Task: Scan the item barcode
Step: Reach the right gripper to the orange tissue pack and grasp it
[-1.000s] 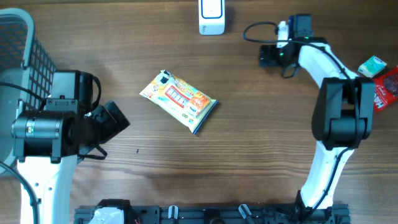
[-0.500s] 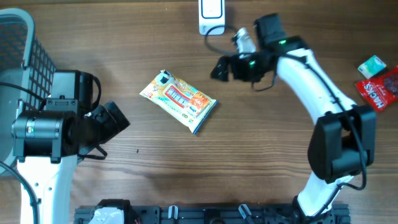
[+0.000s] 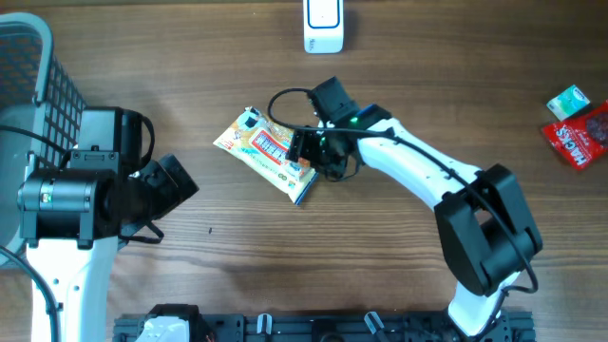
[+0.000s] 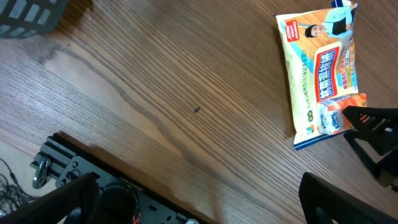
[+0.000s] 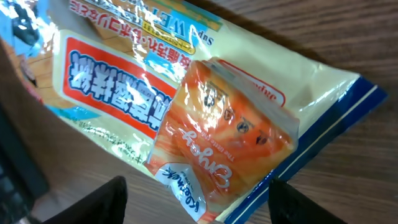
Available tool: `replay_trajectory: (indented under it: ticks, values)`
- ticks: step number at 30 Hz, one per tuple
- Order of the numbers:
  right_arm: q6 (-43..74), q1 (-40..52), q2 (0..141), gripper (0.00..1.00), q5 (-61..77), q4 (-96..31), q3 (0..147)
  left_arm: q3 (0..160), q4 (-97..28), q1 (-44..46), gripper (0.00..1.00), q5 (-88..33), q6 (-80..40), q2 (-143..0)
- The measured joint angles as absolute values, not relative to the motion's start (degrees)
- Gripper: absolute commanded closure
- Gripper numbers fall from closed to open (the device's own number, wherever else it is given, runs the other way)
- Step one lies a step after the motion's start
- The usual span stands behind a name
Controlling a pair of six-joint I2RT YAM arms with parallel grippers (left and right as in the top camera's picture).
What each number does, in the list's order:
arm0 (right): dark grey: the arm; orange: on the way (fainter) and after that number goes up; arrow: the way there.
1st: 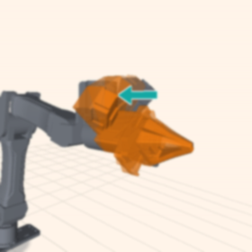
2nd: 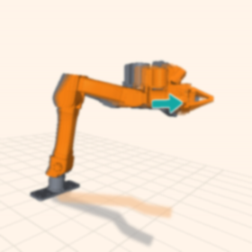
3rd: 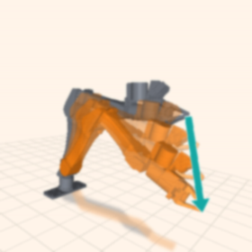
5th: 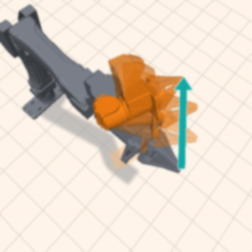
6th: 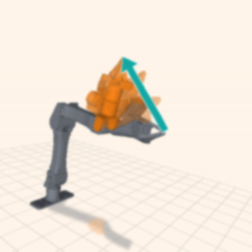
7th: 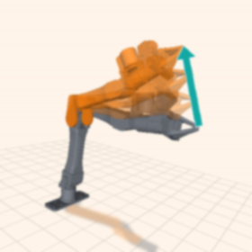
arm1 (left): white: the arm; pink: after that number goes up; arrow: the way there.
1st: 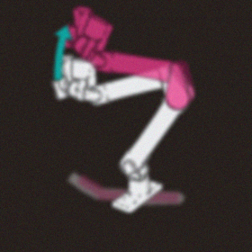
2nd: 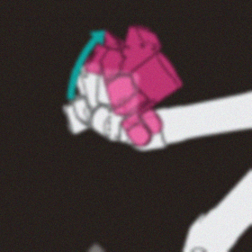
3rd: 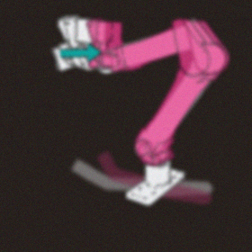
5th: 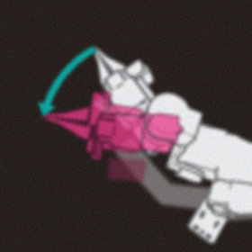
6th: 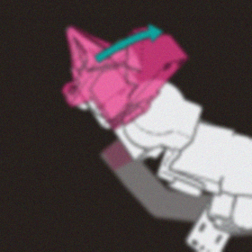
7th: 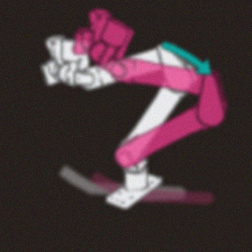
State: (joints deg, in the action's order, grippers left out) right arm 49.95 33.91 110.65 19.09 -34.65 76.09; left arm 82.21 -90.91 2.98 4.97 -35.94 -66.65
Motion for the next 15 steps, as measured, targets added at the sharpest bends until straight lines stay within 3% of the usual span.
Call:
replay_trajectory:
  ticks: [3, 15]
  values:
    - [53.32, 35.33, 110.65, 0.41, 14.79, -35.68, 76.09, 82.21, -90.91, 2.98, 0.0, 4.97, -35.94, -66.65]
    - [57.87, 35.55, 110.65, 0.48, 8.69, -37.15, 76.09, 82.21, -90.91, 2.98, 0.0, 4.97, -35.94, -66.65]
